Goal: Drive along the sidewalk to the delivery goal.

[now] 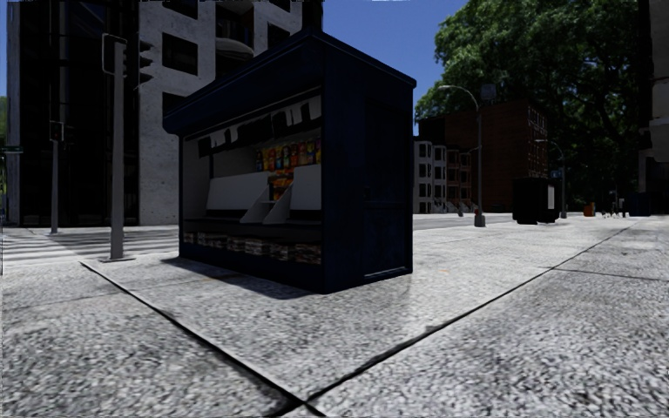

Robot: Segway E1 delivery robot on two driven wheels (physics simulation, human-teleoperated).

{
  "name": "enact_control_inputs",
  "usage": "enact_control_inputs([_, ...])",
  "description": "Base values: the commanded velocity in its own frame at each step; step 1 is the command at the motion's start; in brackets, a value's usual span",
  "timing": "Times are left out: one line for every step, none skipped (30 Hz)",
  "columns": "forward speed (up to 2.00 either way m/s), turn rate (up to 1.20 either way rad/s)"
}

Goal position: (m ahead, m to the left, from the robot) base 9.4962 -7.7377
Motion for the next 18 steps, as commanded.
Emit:
enact_control_inputs([1.67, -0.67])
enact_control_inputs([1.67, -0.67])
enact_control_inputs([1.66, -0.68])
enact_control_inputs([1.66, -0.68])
enact_control_inputs([1.66, -0.70])
enact_control_inputs([1.65, -0.72])
enact_control_inputs([1.65, -0.72])
enact_control_inputs([1.65, -0.72])
enact_control_inputs([1.65, -0.72])
enact_control_inputs([1.65, -0.72])
enact_control_inputs([1.65, -0.72])
enact_control_inputs([1.65, -0.72])
enact_control_inputs([1.65, -0.72])
enact_control_inputs([1.65, -0.72])
enact_control_inputs([1.65, -0.72])
enact_control_inputs([1.65, -0.72])
enact_control_inputs([1.65, -0.72])
enact_control_inputs([1.65, -0.72])
